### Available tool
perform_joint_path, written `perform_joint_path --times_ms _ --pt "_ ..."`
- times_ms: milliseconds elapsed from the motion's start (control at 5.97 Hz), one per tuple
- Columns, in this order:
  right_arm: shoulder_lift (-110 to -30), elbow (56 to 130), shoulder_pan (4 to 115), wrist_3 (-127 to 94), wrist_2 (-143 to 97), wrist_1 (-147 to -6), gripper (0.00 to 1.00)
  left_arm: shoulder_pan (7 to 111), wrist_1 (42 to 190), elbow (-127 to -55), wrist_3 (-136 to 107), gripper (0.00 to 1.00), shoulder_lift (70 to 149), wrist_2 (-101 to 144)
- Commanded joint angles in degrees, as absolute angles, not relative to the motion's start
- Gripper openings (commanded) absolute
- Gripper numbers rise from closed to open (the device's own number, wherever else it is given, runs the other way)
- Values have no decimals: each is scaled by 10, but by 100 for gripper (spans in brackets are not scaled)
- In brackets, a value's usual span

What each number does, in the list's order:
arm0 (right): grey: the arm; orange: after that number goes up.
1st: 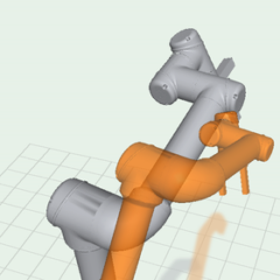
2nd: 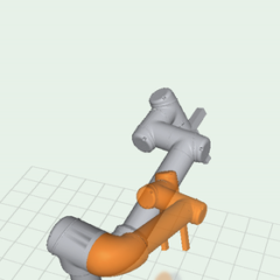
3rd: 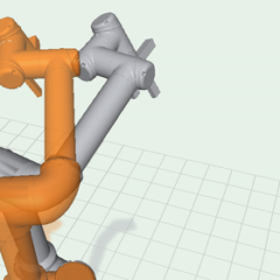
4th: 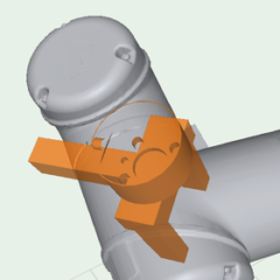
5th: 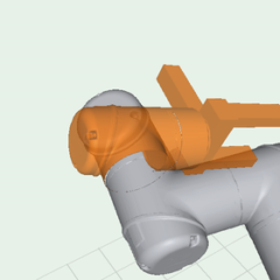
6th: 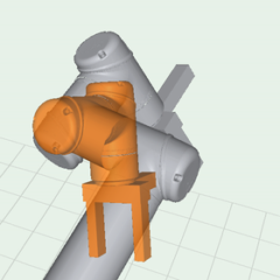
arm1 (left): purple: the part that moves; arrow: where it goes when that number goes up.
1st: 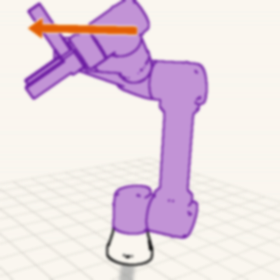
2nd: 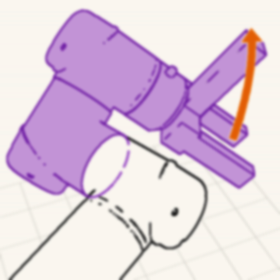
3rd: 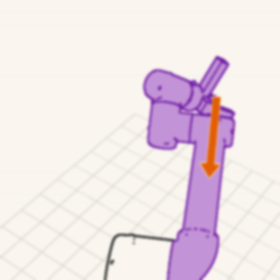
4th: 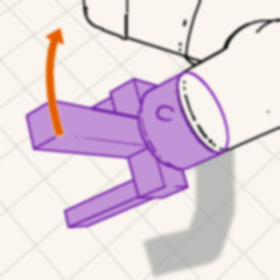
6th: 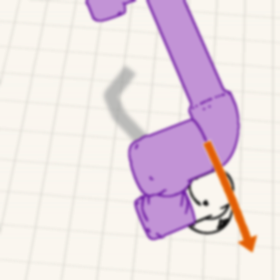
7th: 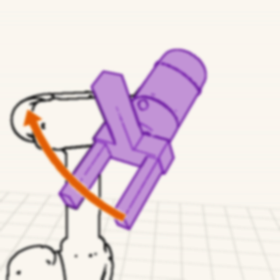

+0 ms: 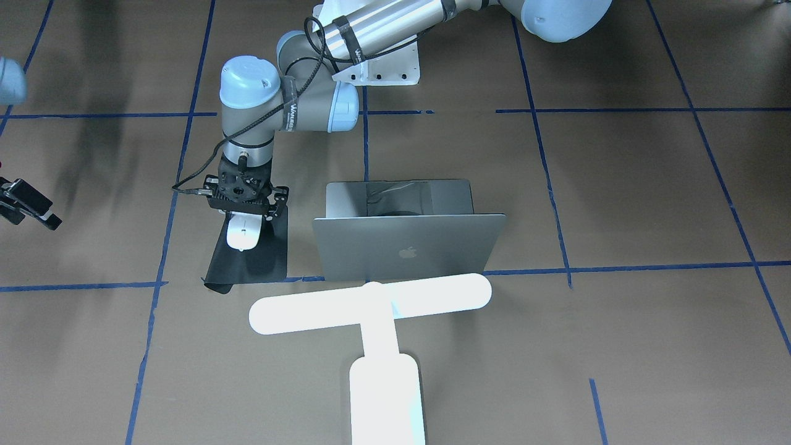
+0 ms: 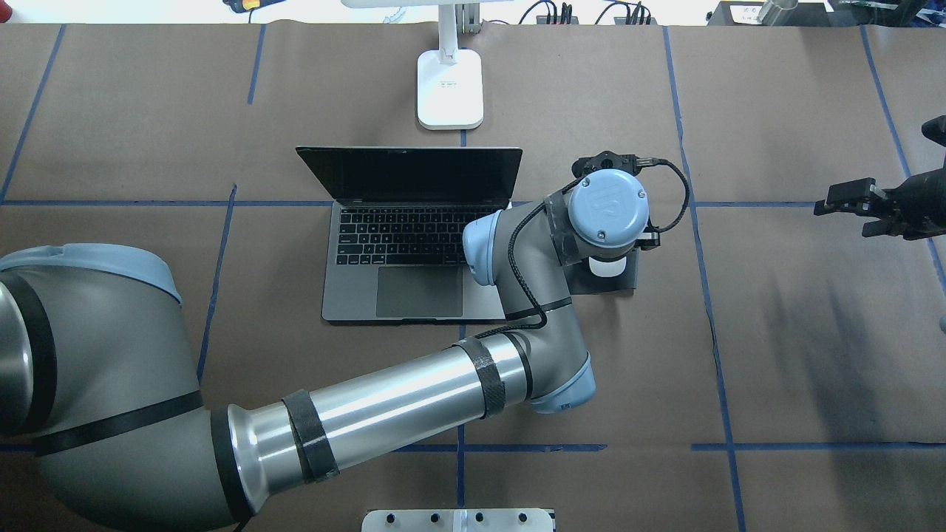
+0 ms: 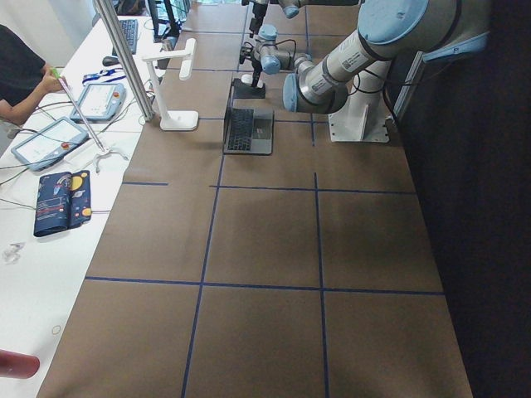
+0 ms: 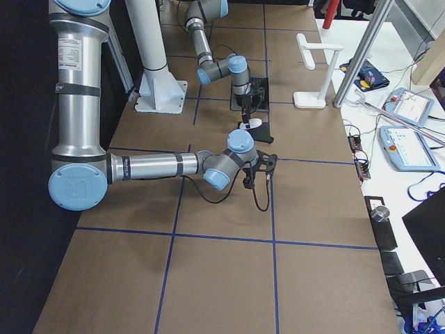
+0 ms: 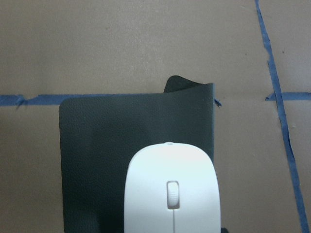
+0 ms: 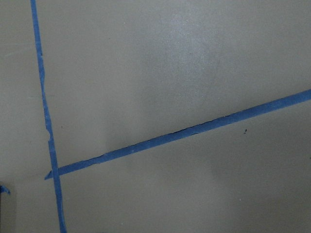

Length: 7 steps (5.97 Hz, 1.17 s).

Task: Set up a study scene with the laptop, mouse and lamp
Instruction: 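Carry the white mouse with the left gripper onto the black mouse pad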

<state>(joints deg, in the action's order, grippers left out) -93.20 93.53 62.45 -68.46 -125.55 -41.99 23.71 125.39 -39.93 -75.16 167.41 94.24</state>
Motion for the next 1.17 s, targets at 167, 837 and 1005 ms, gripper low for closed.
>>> perform_joint_path --times_ms 167,837,1005 --pt "-932 933 624 -685 -1255 -419 100 240 1281 -367 -762 8 1678 931" --pt "-931 933 624 -684 -1256 -419 100 240 1302 -366 -762 98 1684 931" --pt "-931 933 625 -684 -1256 -419 100 242 1303 -366 -764 99 1692 932"
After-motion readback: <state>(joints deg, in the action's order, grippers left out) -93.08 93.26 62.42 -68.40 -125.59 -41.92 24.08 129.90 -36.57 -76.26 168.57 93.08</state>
